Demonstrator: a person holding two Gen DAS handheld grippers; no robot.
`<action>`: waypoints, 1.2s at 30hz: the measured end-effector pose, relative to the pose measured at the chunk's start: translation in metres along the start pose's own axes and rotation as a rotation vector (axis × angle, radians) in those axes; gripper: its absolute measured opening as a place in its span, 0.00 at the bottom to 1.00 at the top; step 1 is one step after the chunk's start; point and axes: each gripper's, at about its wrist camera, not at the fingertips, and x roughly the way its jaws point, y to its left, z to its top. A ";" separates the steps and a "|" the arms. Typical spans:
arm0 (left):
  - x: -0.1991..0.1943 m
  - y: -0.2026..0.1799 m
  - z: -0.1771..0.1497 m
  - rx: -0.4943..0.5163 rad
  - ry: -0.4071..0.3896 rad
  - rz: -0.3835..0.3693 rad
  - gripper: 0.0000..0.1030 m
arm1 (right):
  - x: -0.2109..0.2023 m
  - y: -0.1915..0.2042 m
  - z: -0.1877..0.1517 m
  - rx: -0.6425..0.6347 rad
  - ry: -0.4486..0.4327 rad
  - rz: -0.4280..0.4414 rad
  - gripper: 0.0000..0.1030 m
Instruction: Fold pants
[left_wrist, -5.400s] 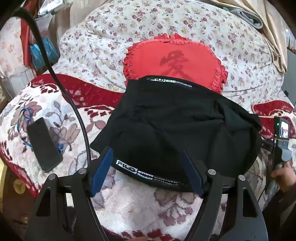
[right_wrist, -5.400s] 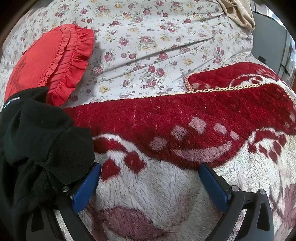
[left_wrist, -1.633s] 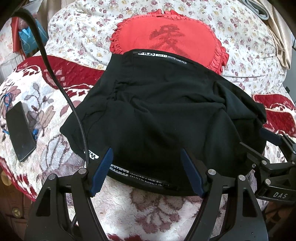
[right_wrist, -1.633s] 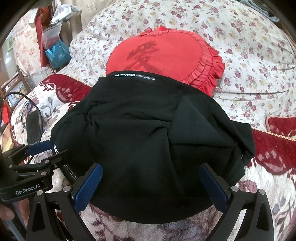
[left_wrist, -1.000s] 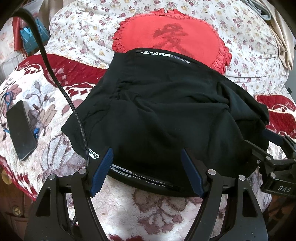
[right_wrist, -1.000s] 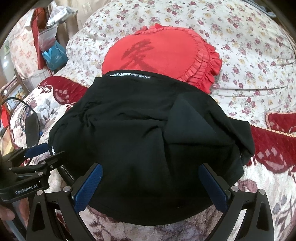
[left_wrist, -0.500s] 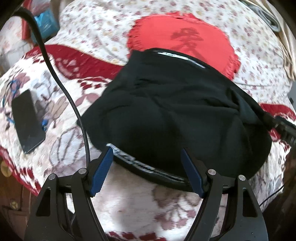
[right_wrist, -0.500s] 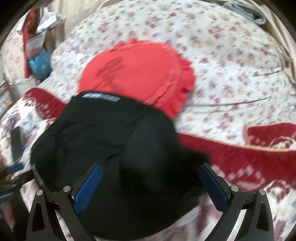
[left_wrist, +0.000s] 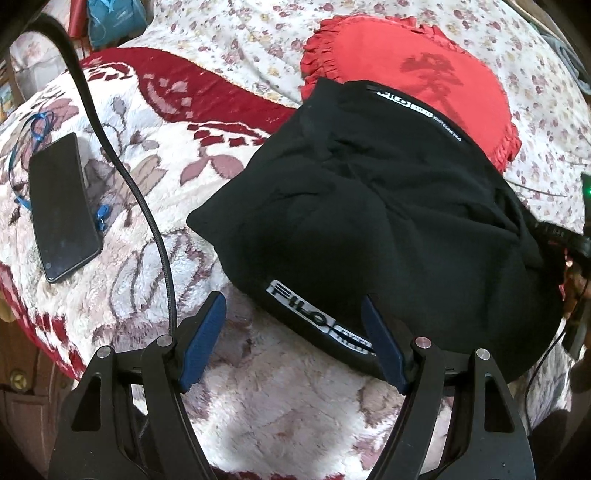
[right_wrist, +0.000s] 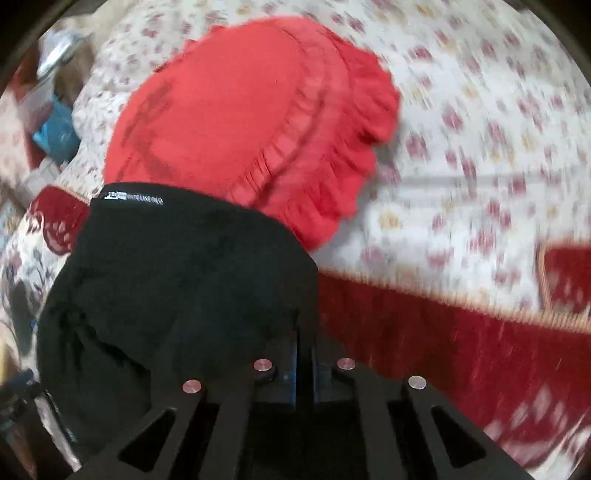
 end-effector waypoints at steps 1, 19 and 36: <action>0.003 0.001 0.001 -0.003 0.005 0.003 0.74 | -0.005 0.002 0.008 -0.031 -0.017 -0.017 0.04; 0.021 0.000 0.015 -0.038 0.011 -0.046 0.74 | -0.054 -0.035 0.025 0.087 -0.122 -0.056 0.67; 0.024 0.017 0.034 -0.204 -0.017 -0.144 0.47 | -0.061 -0.040 -0.106 0.524 -0.095 0.276 0.13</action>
